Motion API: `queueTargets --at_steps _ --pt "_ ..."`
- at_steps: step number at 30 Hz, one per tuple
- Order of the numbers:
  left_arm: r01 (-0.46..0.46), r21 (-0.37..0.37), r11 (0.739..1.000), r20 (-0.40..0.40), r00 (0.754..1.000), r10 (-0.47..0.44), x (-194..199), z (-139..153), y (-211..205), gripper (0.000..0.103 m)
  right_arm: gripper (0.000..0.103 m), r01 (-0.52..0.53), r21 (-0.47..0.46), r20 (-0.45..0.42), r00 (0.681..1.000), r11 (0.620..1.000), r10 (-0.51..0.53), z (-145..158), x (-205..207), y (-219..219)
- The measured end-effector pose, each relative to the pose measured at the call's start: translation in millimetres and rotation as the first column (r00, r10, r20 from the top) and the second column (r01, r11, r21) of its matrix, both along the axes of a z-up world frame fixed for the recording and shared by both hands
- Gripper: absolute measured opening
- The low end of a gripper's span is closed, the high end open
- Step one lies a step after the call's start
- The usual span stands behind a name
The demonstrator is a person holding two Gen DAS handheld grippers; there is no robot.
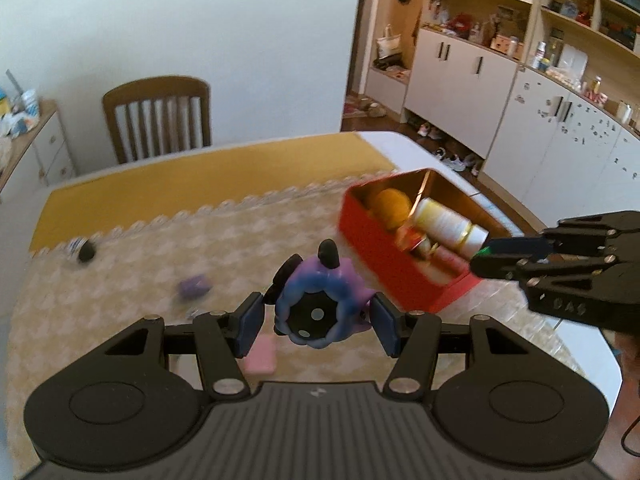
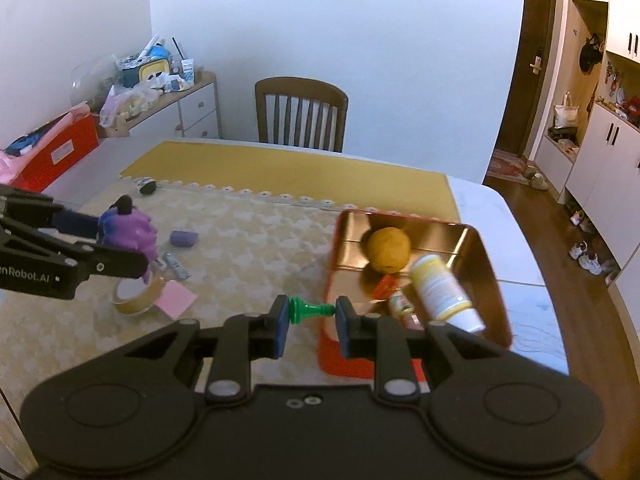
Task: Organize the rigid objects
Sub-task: 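Carry the plush toy and green game piece over the red box with both tools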
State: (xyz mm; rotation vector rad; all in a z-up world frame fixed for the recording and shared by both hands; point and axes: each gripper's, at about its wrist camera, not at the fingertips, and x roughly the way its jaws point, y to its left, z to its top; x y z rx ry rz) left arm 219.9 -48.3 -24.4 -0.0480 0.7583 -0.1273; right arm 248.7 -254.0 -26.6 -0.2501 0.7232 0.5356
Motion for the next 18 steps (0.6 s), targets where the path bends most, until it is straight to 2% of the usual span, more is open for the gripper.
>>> queueTargets --at_steps 8,18 --pt "0.039 0.026 0.999 0.022 0.999 -0.04 45 10 -57 0.058 0.023 0.005 -0.008 -0.021 1.0 1.0 -0.005 -11 26 -38" --pt "0.059 0.032 0.998 -0.087 0.995 -0.056 101 -21 -118 0.058 0.023 -0.012 -0.026 -0.04 0.999 1.0 0.011 -23 69 -81"
